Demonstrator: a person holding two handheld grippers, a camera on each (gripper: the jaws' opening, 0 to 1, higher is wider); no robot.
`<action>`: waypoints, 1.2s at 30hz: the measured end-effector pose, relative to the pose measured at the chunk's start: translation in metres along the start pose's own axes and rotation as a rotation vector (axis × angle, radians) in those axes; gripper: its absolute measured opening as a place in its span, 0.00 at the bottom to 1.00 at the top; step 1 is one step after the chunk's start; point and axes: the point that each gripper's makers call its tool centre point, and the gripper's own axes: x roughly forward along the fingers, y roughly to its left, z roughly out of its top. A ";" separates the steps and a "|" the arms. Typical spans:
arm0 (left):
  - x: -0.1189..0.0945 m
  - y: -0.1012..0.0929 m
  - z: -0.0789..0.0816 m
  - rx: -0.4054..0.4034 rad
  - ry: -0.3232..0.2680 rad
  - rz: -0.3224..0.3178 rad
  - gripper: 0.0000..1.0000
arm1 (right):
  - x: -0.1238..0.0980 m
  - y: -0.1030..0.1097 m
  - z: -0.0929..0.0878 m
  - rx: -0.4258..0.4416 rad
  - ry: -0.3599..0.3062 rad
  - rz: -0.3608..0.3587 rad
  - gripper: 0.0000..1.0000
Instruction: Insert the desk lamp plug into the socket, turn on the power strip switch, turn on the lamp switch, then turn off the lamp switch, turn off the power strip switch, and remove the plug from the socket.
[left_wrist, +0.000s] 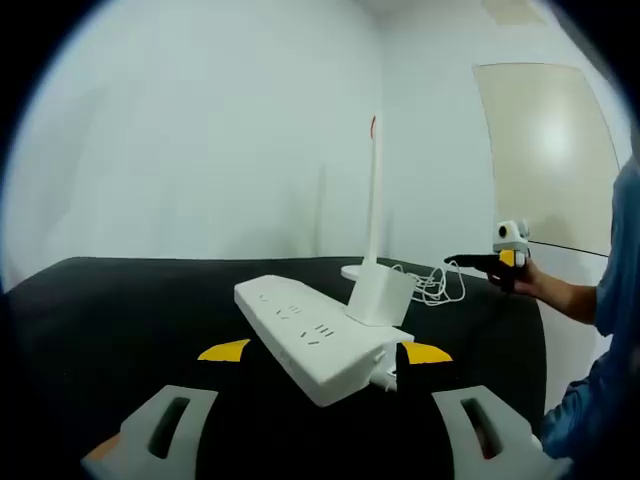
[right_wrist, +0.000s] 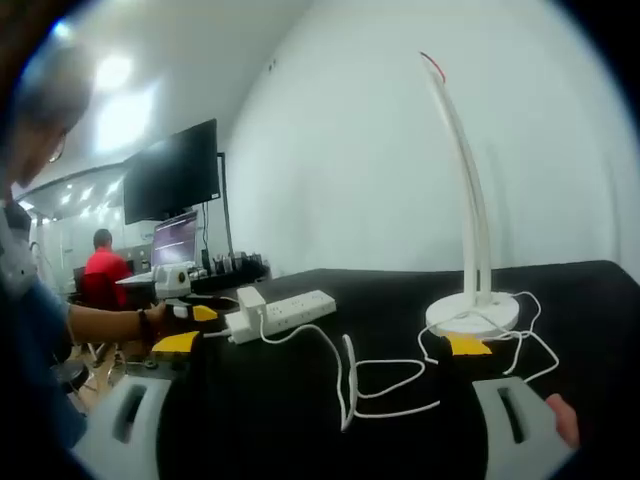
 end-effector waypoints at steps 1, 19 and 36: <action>0.000 -0.001 0.001 -0.003 -0.004 -0.009 0.58 | -0.002 0.001 -0.001 -0.008 0.000 -0.002 0.96; 0.003 -0.014 0.002 0.032 -0.010 -0.073 0.59 | -0.016 -0.003 -0.031 -0.047 0.051 -0.026 0.93; 0.007 -0.009 -0.019 0.000 0.121 -0.017 0.38 | -0.011 0.004 -0.045 -0.093 0.122 -0.031 0.88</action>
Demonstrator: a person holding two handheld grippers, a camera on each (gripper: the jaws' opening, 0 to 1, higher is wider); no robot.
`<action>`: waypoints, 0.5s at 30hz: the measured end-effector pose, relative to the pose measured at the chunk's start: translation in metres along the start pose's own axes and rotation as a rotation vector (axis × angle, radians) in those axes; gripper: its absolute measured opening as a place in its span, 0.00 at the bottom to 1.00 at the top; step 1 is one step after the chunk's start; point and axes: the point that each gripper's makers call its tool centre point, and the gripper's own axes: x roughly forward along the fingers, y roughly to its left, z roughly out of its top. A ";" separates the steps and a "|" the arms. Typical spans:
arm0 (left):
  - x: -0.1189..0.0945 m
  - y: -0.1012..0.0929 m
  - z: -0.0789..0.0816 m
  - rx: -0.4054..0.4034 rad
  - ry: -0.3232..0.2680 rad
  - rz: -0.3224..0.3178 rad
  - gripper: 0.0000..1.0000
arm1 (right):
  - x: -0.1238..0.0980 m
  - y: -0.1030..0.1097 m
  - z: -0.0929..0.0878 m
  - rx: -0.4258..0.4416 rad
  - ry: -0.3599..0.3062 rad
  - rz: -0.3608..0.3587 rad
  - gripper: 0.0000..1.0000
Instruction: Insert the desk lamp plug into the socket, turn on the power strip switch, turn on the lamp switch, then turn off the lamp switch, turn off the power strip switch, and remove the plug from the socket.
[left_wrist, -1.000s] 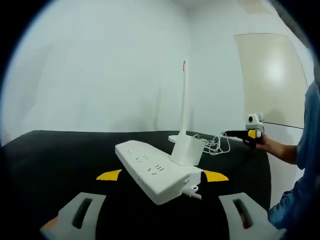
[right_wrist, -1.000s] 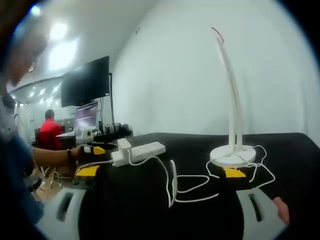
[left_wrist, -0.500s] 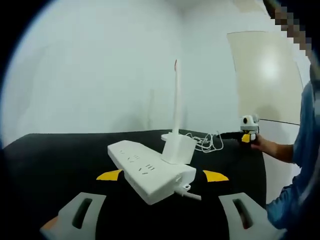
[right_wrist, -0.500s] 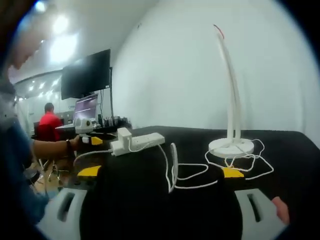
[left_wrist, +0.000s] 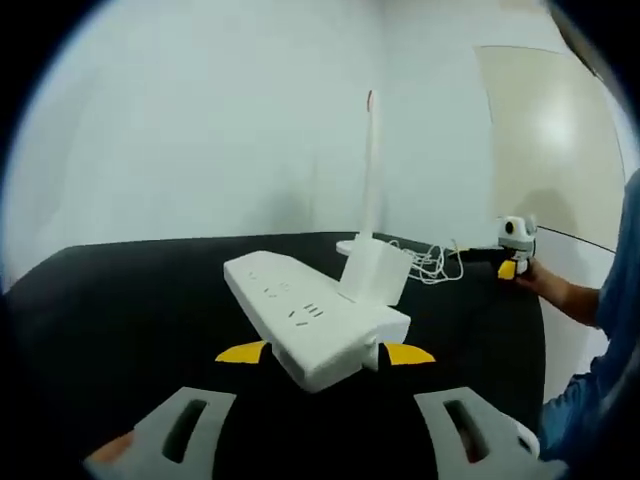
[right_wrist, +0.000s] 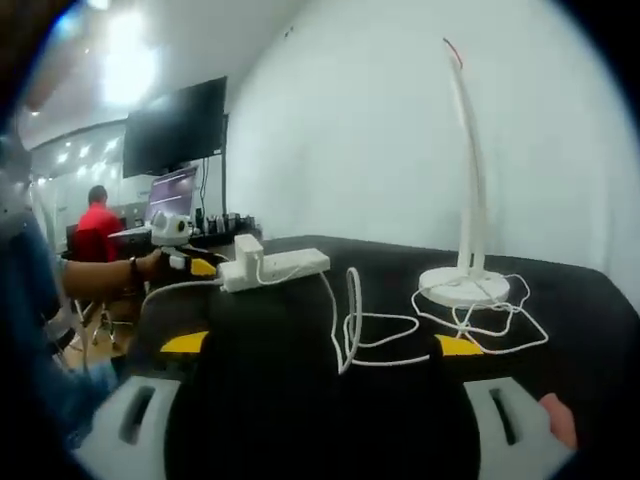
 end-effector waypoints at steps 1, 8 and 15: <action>0.000 0.000 0.000 0.003 0.002 0.002 0.38 | 0.000 0.000 0.000 -0.001 0.000 -0.001 0.88; 0.003 0.000 -0.003 0.005 0.018 0.005 0.37 | 0.001 0.001 -0.002 -0.014 0.016 -0.004 0.87; 0.003 0.001 -0.002 0.000 0.019 0.007 0.36 | 0.002 0.003 -0.002 -0.019 0.021 -0.005 0.86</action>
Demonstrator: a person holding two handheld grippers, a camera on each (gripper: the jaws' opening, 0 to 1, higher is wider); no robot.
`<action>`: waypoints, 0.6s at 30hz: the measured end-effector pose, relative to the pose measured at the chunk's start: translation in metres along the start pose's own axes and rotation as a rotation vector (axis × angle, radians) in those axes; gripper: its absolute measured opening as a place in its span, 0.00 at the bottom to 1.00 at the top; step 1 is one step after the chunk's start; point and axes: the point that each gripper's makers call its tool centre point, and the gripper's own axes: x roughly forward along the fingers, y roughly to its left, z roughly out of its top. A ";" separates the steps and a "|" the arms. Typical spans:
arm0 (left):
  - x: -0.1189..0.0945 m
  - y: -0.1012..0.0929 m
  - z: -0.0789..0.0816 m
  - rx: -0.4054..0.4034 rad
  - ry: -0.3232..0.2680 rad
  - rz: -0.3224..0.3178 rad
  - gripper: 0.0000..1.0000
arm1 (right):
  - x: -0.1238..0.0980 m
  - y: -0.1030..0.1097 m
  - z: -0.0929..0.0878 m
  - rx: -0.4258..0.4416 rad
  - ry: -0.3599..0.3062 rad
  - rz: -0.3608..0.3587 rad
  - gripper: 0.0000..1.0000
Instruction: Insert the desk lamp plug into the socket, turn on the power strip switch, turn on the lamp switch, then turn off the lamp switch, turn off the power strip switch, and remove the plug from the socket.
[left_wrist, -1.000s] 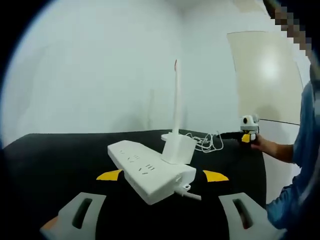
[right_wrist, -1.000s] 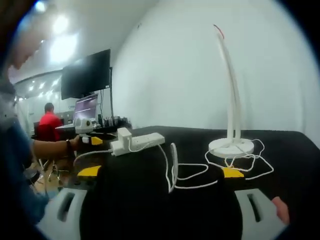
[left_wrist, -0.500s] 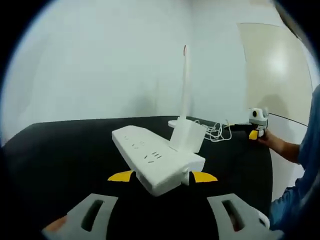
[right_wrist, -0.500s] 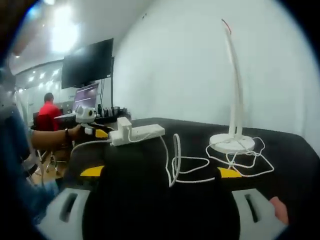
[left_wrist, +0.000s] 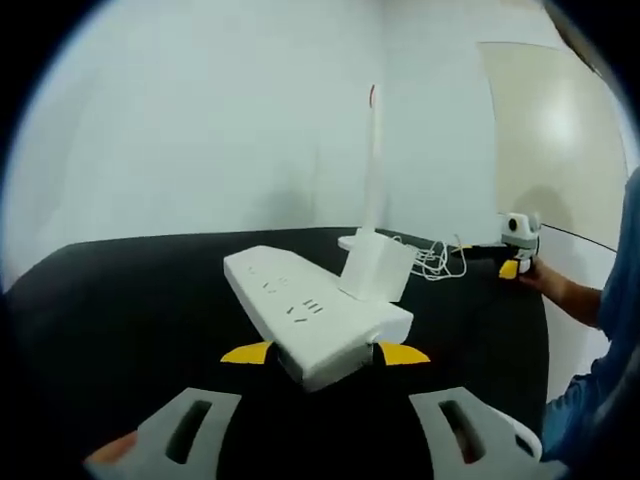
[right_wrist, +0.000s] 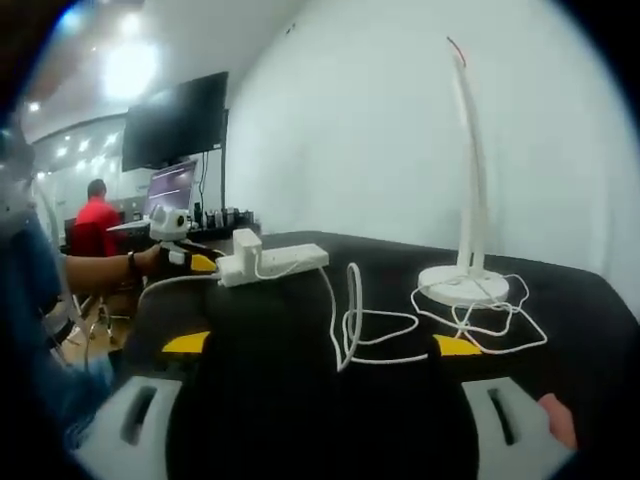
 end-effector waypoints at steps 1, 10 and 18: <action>0.000 0.000 0.000 -0.002 0.000 0.000 0.36 | 0.000 0.000 0.000 -0.001 0.001 0.000 0.86; 0.000 -0.003 0.004 -0.022 -0.015 -0.018 0.36 | 0.000 -0.001 -0.002 -0.012 0.017 0.003 0.86; 0.001 -0.003 0.004 -0.025 -0.014 -0.028 0.34 | 0.000 -0.003 -0.002 -0.014 0.021 0.001 0.86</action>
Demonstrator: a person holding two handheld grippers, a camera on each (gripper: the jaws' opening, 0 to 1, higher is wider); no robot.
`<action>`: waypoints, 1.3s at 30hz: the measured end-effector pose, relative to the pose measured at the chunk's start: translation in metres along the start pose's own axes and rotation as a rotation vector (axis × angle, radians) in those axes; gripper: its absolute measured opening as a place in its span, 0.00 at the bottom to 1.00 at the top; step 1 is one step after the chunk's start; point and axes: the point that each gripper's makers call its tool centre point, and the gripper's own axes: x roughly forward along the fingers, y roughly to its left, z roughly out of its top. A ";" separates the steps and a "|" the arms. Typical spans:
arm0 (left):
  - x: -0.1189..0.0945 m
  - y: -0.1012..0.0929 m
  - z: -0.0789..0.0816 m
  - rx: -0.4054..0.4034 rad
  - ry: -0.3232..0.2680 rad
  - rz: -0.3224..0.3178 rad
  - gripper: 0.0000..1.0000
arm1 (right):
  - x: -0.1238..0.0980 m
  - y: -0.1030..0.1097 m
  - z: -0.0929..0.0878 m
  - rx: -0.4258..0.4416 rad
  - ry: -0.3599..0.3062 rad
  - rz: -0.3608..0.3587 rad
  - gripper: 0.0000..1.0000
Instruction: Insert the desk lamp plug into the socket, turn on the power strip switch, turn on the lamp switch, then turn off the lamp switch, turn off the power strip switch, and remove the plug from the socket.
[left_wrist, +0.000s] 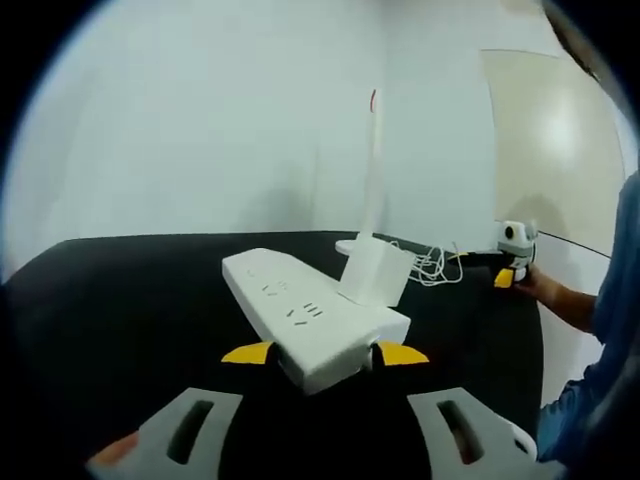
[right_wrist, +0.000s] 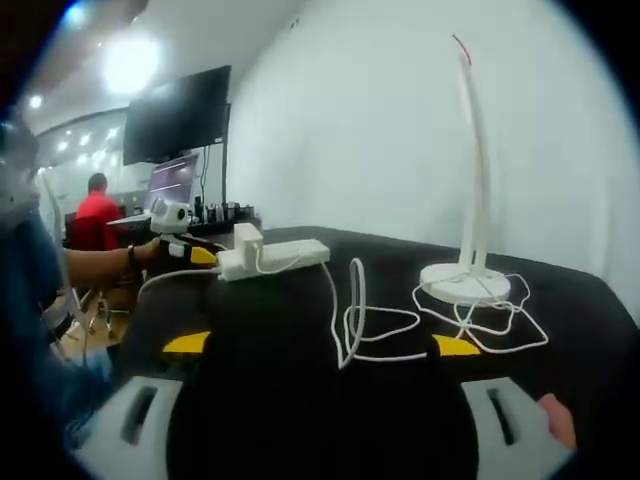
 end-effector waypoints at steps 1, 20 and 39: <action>0.000 -0.001 0.000 -0.001 0.000 -0.002 0.34 | 0.000 0.000 0.000 -0.001 0.001 0.000 0.86; 0.002 0.001 -0.002 0.010 0.001 -0.011 0.30 | 0.004 0.001 -0.006 -0.022 0.031 0.003 0.85; -0.012 -0.001 0.016 0.048 -0.107 -0.018 0.38 | 0.005 0.005 -0.008 -0.016 0.039 0.017 0.83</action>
